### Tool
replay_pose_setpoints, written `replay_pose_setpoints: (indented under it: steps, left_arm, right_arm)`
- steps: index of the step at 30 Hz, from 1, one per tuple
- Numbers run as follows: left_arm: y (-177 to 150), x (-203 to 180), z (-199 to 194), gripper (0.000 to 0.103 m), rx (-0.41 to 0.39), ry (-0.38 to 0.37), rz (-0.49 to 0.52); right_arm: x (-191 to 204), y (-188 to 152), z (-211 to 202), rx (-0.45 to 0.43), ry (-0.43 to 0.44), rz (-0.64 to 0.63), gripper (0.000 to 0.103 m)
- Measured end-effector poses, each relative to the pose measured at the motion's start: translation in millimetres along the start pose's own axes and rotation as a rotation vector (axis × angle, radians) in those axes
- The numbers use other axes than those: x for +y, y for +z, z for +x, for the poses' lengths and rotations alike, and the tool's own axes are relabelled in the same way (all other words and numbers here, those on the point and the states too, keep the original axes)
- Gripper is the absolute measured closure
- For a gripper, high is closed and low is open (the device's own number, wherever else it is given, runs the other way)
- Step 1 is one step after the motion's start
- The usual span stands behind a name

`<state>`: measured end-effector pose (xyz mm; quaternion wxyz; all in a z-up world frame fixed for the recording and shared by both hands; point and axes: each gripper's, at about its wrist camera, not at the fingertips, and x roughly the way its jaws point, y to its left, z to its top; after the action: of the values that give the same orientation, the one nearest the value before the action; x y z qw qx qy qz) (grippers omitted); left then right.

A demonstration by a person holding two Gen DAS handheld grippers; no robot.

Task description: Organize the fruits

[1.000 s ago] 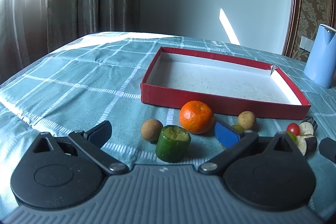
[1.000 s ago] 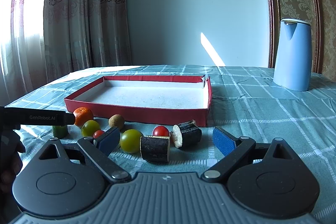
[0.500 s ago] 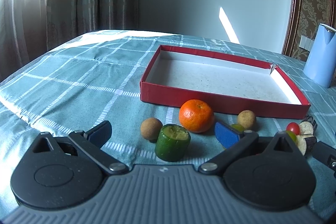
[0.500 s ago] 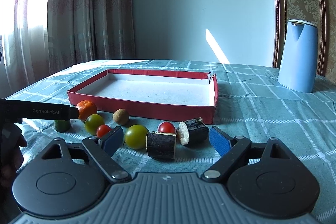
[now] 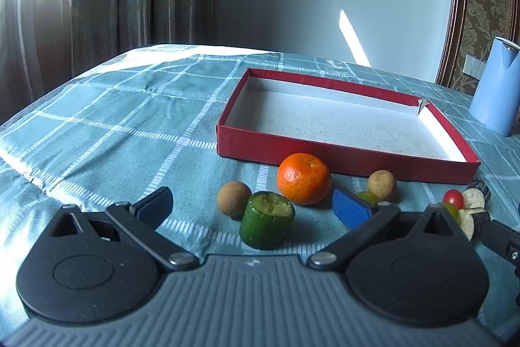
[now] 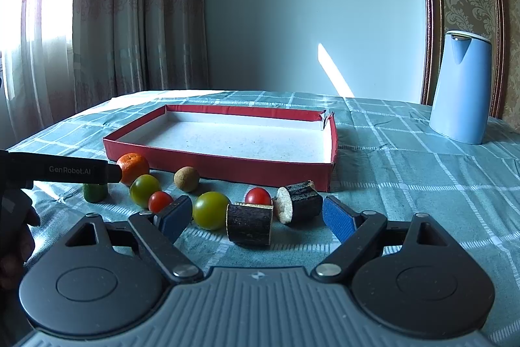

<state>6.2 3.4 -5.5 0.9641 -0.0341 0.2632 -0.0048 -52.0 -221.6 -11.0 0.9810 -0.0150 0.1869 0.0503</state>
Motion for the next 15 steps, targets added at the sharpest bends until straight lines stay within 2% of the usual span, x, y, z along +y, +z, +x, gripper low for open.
replay_pose_setpoints:
  steps: [15]
  left_arm:
    - [0.1,1.1,-0.7,0.000,0.003,0.002,-0.009]
  right_arm:
    - [0.6,1.0,2.6,0.013,-0.006,0.003,0.015]
